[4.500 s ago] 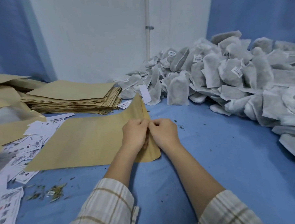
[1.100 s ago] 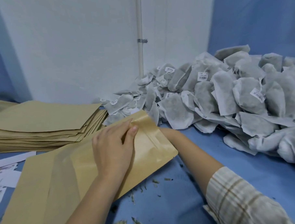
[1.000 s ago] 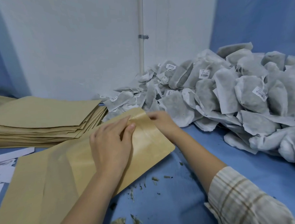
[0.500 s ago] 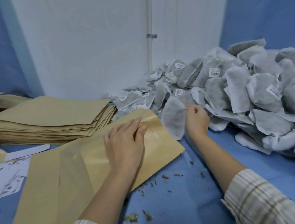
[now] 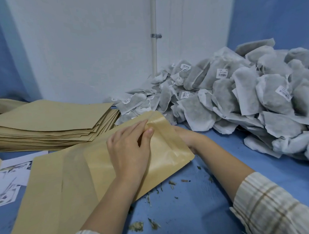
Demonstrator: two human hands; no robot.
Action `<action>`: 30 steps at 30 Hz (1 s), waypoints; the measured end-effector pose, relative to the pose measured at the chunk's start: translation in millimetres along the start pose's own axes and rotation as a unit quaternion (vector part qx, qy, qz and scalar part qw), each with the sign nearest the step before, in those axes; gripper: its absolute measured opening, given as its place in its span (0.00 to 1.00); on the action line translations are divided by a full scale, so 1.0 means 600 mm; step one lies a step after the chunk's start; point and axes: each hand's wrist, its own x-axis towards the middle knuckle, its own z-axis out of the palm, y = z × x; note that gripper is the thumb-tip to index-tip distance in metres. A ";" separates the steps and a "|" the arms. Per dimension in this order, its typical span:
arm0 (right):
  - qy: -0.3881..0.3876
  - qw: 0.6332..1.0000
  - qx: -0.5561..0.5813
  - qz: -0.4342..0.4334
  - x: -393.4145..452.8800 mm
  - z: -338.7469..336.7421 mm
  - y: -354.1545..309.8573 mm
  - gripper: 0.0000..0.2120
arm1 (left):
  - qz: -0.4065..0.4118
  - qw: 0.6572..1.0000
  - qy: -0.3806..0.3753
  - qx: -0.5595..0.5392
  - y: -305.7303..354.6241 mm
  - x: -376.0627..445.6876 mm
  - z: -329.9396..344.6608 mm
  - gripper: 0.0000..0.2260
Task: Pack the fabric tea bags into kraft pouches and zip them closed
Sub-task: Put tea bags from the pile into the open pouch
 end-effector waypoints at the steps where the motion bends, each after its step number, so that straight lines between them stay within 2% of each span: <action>1: -0.044 0.999 0.003 -0.010 -0.004 -0.004 0.003 0.09 | 0.003 1.000 0.001 -0.005 0.001 0.000 -0.001 0.13; 4: -0.136 0.990 0.007 -0.043 -0.021 -0.012 -0.002 0.11 | 0.009 1.000 -0.005 -0.007 0.003 0.000 -0.003 0.12; 5: -0.123 0.990 0.018 -0.064 -0.019 -0.013 -0.003 0.12 | 0.009 1.000 -0.004 -0.009 0.003 0.001 -0.003 0.12; 6: -0.076 0.992 0.049 -0.092 -0.017 -0.014 -0.003 0.13 | 0.009 1.000 -0.004 -0.011 0.003 0.001 -0.003 0.12; 7: 0.016 0.989 0.070 -0.127 -0.012 -0.017 -0.001 0.12 | 0.008 1.000 -0.007 -0.010 0.004 0.001 -0.003 0.12; 8: 0.143 0.973 0.073 -0.164 -0.007 -0.021 0.005 0.11 | 0.007 1.000 -0.011 -0.008 0.004 0.002 -0.002 0.13; 9: 0.287 0.938 0.008 -0.191 0.000 -0.028 0.014 0.07 | 0.006 1.000 -0.016 -0.004 0.004 0.002 -0.002 0.13; 10: 0.412 0.882 -0.151 -0.174 0.003 -0.037 0.022 0.09 | 0.004 1.000 -0.020 -0.002 0.003 0.002 -0.001 0.13; 11: 0.472 0.806 -0.336 -0.120 0.009 -0.048 0.035 0.18 | 0.003 1.000 -0.023 0.000 0.003 0.003 0.000 0.13; 12: 0.473 0.743 -0.470 -0.060 0.016 -0.057 0.049 0.28 | 0.002 1.000 -0.026 0.001 0.002 0.003 0.001 0.13; 13: 0.454 0.718 -0.528 -0.004 0.020 -0.064 0.058 0.36 | 0.001 1.000 -0.028 0.001 0.002 0.003 0.001 0.13; 14: 0.440 0.719 -0.536 0.036 0.022 -0.068 0.062 0.40 | 0.001 1.000 -0.028 -0.001 0.001 0.002 0.001 0.13; 16: 0.447 0.741 -0.499 0.054 0.025 -0.076 0.065 0.38 | 0.002 1.000 -0.029 -0.004 0.001 0.001 0.000 0.13; 18: 0.513 0.746 -0.423 -0.023 0.025 -0.087 0.063 0.31 | 0.005 1.000 -0.027 -0.006 0.003 0.002 0.000 0.14; 19: 0.557 0.748 -0.353 -0.078 0.023 -0.088 0.064 0.27 | 0.006 1.000 -0.026 -0.007 0.003 0.002 0.000 0.13; 21: 0.581 0.783 -0.150 -0.164 0.016 -0.080 0.057 0.21 | 0.005 1.000 -0.026 -0.007 0.004 0.002 0.000 0.13; 23: 0.526 0.825 0.054 -0.198 0.017 -0.070 0.051 0.17 | 0.001 1.000 -0.025 -0.010 0.004 0.001 -0.002 0.14; 26: 0.365 0.873 0.271 -0.178 0.010 -0.064 0.039 0.18 | -0.005 1.000 -0.019 -0.016 0.005 0.002 -0.002 0.14; 28: 0.256 0.900 0.311 -0.165 0.003 -0.060 0.036 0.16 | -0.007 1.000 -0.015 -0.022 0.007 0.002 -0.002 0.14; 30: 0.156 0.940 0.270 -0.137 -0.003 -0.052 0.035 0.12 | -0.008 0.999 -0.009 -0.030 0.008 0.001 -0.004 0.13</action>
